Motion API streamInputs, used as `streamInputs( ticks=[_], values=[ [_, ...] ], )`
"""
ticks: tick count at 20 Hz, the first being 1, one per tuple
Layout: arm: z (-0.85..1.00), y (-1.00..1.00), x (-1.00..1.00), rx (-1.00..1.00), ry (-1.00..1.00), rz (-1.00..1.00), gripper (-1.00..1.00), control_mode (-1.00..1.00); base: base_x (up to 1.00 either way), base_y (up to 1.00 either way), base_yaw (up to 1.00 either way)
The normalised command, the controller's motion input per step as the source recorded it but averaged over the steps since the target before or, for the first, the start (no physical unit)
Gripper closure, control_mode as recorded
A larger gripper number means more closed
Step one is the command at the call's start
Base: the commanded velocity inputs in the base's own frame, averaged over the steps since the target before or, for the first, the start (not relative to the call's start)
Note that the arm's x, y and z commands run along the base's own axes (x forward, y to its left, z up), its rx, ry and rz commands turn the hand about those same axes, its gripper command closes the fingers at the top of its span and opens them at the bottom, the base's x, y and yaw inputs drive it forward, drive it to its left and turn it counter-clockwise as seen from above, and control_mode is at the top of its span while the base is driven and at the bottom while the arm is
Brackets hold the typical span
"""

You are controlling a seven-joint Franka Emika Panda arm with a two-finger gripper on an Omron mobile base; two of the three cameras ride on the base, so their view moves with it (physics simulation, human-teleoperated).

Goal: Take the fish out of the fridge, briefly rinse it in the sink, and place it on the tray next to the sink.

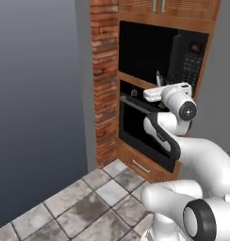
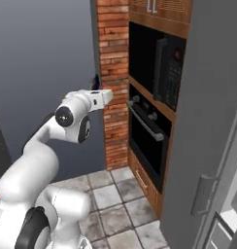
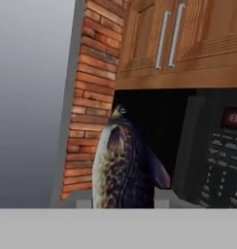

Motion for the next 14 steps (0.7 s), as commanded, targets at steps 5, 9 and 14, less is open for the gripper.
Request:
streamInputs(
  ticks=[5,9,14],
  values=[
    [0.00,0.00,0.00,0.00,0.00,0.00,1.00,1.00,-0.43,0.57,0.42],
    [0.00,0.00,0.00,0.00,0.00,0.00,1.00,1.00,-0.57,0.46,0.39],
    [0.00,0.00,0.00,0.00,0.00,0.00,1.00,1.00,-0.39,0.39,0.43]
  ],
)
